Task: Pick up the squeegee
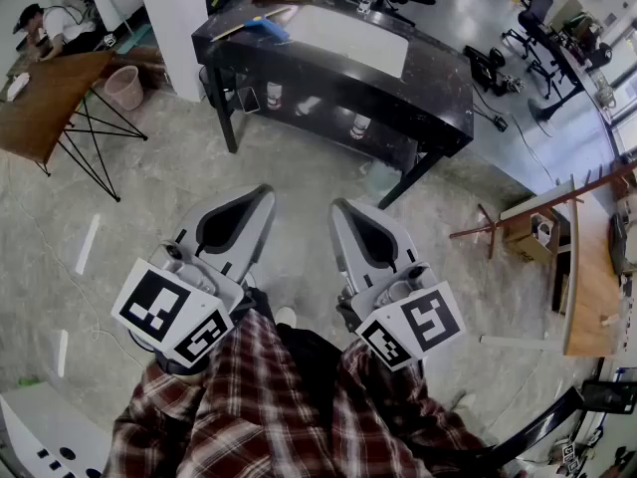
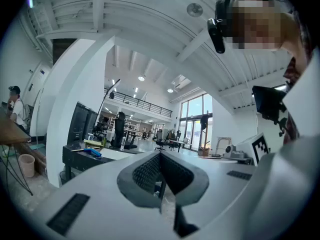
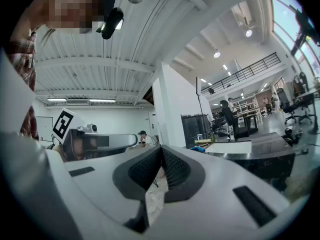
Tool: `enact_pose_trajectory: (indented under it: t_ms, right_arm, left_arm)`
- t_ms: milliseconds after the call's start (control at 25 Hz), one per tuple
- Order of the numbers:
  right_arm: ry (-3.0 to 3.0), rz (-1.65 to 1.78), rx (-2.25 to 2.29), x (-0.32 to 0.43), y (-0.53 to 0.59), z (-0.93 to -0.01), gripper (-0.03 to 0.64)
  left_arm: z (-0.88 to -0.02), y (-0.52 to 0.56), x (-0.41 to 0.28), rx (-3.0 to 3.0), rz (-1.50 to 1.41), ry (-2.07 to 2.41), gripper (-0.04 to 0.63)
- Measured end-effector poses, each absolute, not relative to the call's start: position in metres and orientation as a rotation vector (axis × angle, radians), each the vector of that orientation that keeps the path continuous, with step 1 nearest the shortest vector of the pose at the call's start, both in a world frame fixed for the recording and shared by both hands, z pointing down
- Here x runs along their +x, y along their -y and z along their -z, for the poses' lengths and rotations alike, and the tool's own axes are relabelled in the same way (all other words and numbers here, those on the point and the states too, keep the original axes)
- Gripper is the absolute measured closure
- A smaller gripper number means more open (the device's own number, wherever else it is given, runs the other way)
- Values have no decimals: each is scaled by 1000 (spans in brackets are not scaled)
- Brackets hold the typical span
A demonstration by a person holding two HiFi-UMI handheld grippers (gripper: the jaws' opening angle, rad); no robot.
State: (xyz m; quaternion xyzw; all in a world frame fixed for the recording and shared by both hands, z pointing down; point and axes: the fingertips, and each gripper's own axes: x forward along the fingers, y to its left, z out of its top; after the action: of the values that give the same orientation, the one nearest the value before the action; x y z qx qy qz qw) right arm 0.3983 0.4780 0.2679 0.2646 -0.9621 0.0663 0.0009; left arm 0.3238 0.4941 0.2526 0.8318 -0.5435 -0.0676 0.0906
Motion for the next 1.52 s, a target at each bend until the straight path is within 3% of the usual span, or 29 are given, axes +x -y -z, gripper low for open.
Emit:
enact_pose_trajectory:
  t_ms: [320,1000,1520]
  right_arm:
    - [3015,-215,769,353,-436,-279,604]
    - [3013,-150,835,168,-282,-265,604]
    - [2913,-223,893,114,-192,-289,604]
  left_arm:
    - [-267,-455,287,2448,196,1634,586]
    - [-251,-304,108,2544,170,1600,586]
    - [-275,-210,44,2490,186,1528,586]
